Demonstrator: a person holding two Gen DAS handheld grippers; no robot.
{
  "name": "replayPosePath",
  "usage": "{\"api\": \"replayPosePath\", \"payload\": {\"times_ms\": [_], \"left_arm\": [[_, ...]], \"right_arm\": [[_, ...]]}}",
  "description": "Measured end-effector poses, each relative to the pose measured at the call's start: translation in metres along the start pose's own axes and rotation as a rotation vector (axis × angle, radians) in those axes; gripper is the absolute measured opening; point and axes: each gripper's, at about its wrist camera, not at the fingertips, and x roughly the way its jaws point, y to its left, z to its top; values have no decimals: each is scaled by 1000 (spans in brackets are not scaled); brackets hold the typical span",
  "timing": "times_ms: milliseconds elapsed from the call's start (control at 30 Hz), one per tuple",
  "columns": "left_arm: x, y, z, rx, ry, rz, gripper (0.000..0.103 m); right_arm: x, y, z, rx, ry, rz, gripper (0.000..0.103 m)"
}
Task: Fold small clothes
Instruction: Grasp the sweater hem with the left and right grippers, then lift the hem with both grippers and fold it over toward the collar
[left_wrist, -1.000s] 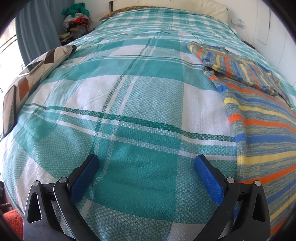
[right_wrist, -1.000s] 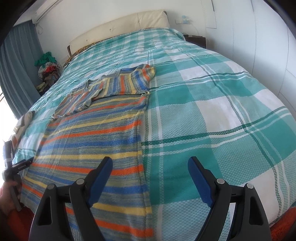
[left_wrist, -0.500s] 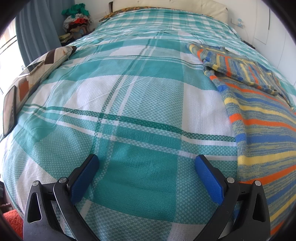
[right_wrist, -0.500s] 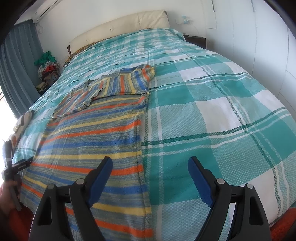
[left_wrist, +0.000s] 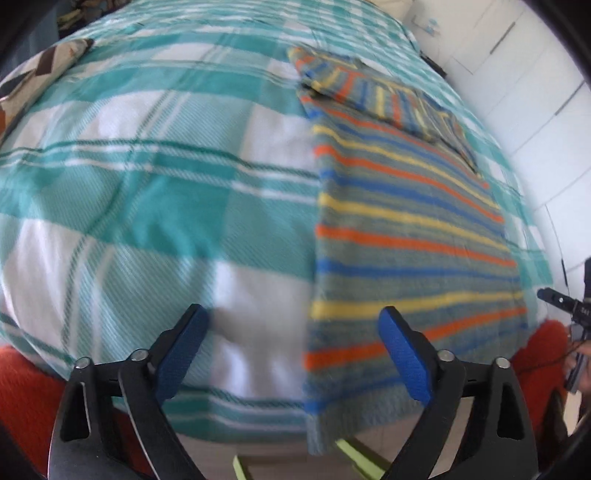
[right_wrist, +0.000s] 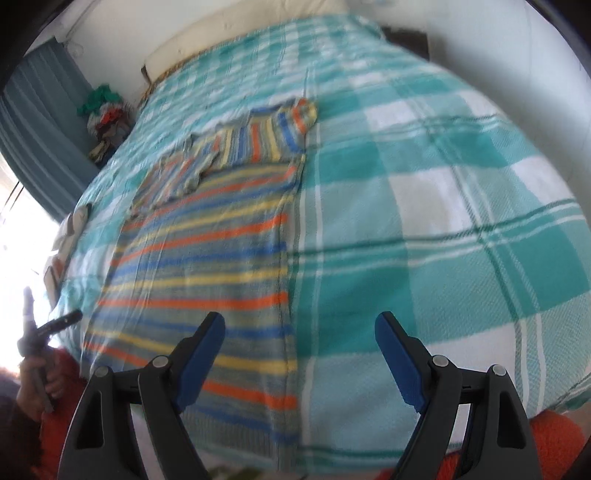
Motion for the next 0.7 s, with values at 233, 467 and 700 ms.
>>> {"api": "replayPosePath", "payload": {"times_ms": [233, 467, 700], "left_arm": [[15, -50, -31, 160, 129, 94, 12], [-9, -18, 1, -55, 101, -119, 4], [-11, -5, 154, -131, -124, -208, 4]], "right_arm": [[33, 16, -39, -49, 223, 52, 72], [21, 12, -14, 31, 175, 157, 5], [14, 7, 109, 131, -159, 190, 5]]}}
